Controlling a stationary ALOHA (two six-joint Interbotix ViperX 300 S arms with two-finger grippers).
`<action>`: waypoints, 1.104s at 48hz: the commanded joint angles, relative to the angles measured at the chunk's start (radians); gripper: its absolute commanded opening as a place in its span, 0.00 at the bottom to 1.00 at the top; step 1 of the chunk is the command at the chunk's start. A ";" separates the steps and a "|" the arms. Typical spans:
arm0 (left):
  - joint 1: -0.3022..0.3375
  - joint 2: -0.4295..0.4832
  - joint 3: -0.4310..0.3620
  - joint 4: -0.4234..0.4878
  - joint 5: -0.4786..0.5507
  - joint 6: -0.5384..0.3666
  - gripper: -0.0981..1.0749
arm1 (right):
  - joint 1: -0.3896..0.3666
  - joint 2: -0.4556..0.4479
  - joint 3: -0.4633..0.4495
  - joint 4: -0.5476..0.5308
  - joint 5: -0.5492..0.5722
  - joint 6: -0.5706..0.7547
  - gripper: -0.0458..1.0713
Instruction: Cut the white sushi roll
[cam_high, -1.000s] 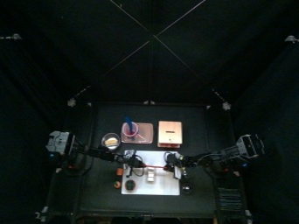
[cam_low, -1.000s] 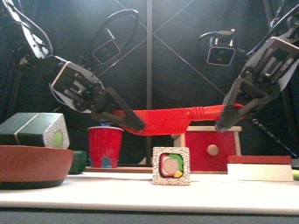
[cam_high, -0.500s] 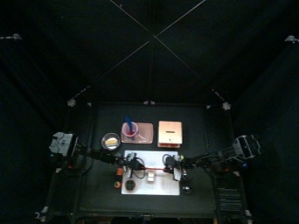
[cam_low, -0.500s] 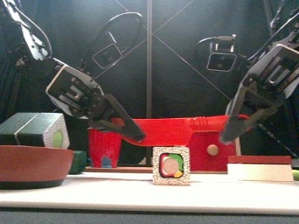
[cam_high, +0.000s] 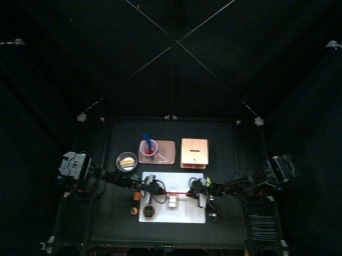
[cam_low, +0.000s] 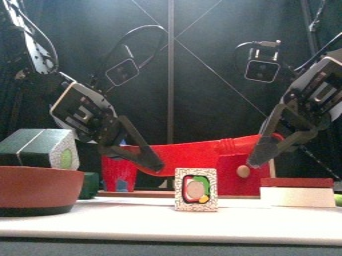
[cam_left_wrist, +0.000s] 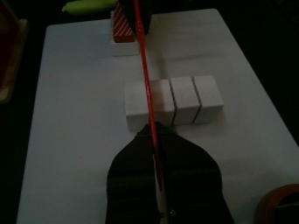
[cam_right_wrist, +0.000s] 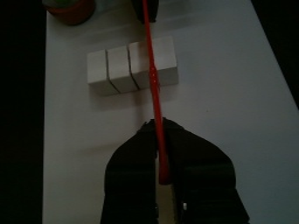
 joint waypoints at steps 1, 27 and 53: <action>-0.017 0.006 0.023 0.003 0.011 0.008 0.28 | 0.011 0.002 -0.006 0.000 0.003 0.002 0.16; 0.012 0.035 0.029 -0.008 0.063 0.008 0.28 | -0.032 0.167 -0.133 -0.117 0.089 0.000 0.16; 0.028 -0.018 0.041 -0.006 0.083 0.008 0.28 | -0.094 0.123 -0.156 -0.183 0.155 0.000 0.16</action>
